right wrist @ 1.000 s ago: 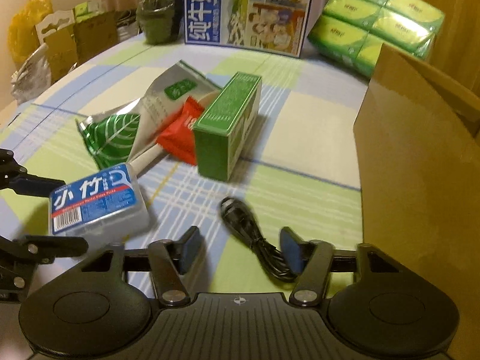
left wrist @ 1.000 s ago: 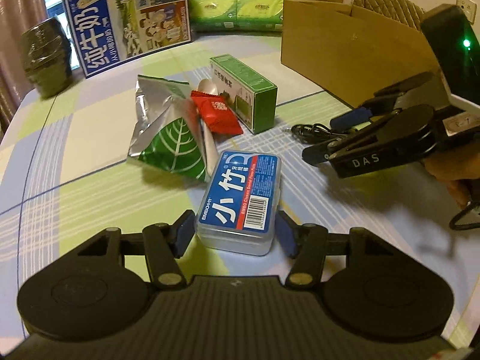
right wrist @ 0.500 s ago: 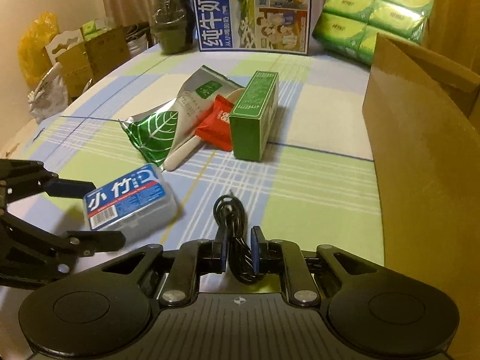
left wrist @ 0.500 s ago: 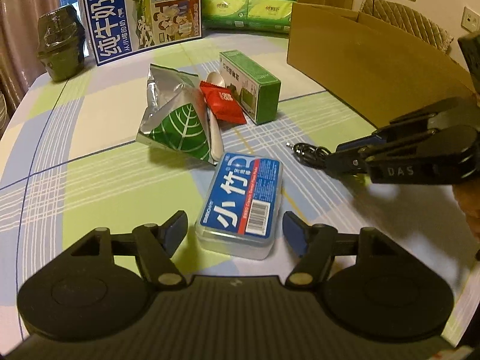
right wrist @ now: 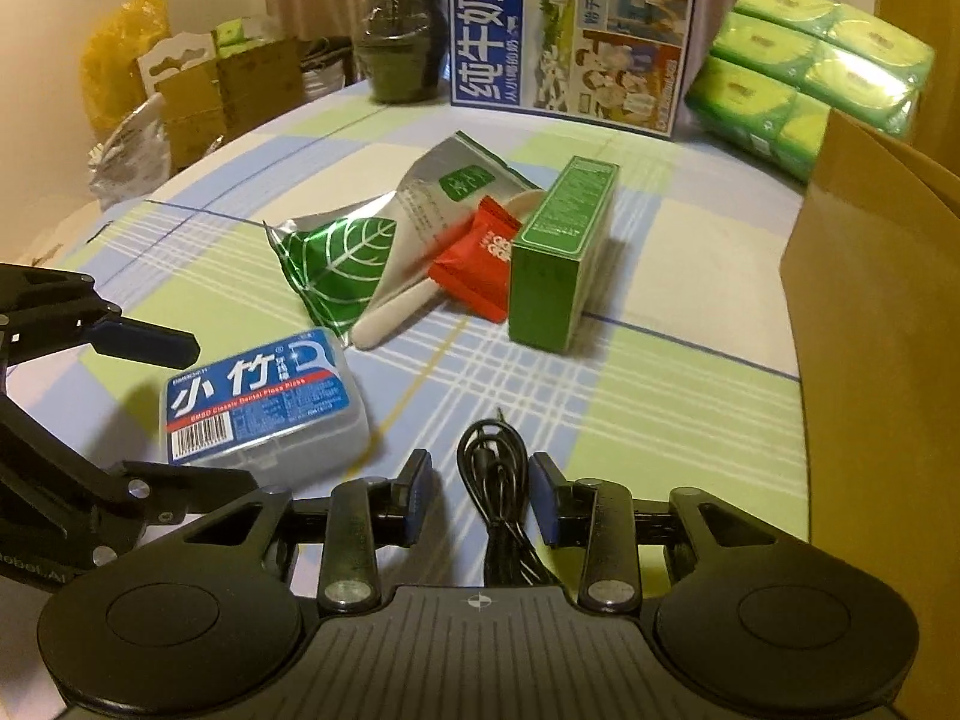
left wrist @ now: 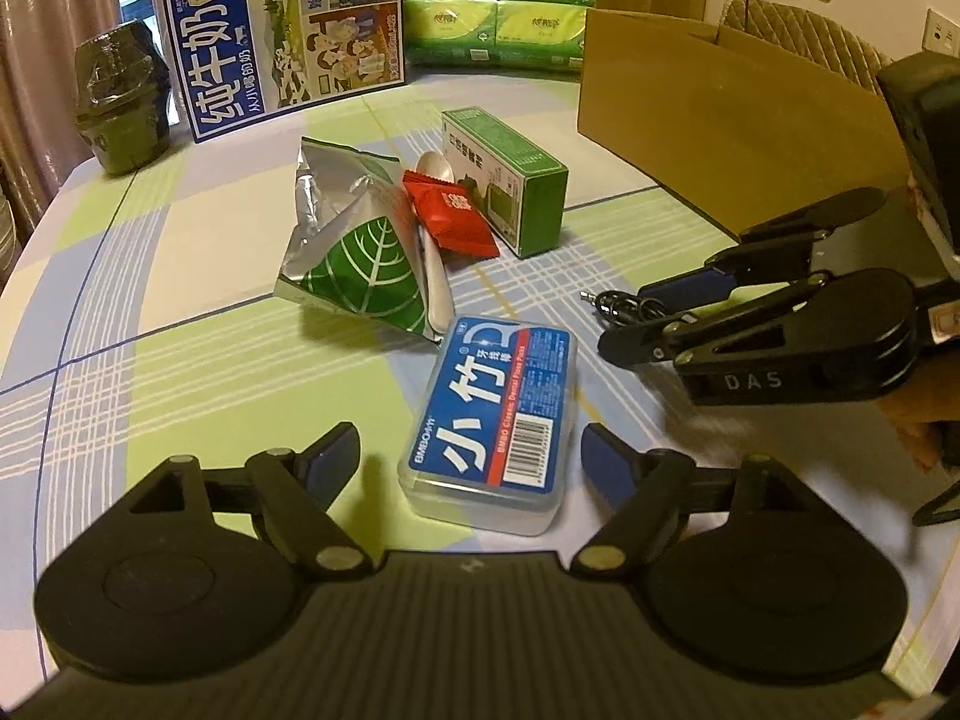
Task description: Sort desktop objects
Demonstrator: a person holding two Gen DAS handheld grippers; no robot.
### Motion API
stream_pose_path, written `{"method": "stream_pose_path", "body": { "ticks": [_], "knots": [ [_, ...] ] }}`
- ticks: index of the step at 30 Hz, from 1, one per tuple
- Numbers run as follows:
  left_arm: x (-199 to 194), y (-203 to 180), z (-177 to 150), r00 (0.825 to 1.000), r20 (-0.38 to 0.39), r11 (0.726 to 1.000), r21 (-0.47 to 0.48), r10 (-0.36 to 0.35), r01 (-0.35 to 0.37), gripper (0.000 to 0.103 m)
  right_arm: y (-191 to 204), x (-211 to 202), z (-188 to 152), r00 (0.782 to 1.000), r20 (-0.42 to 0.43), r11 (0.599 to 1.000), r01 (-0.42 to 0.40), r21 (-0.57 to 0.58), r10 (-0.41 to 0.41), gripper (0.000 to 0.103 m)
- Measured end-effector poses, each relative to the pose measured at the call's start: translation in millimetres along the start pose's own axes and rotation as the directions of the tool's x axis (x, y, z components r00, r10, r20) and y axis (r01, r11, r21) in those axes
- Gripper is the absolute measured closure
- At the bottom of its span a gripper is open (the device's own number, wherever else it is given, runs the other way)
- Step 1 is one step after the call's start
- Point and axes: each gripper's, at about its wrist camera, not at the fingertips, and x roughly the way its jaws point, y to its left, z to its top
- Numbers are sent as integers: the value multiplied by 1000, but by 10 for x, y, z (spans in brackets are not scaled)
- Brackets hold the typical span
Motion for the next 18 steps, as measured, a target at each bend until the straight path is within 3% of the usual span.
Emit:
{"method": "stream_pose_path", "body": {
  "ticks": [2, 3, 18],
  "knots": [
    [13, 0, 8, 1000, 0, 1000, -3, -3, 3, 25, -9, 11, 16, 1000, -4, 1000, -2, 11, 2, 72],
    [20, -2, 12, 1000, 1, 1000, -3, -4, 4, 25, -8, 11, 24, 1000, -8, 1000, 1, 17, -1, 81],
    [152, -38, 84, 1000, 11, 1000, -19, -21, 21, 29, -12, -131, 71, 1000, 30, 997, 5, 76, -8, 82]
  ]
}}
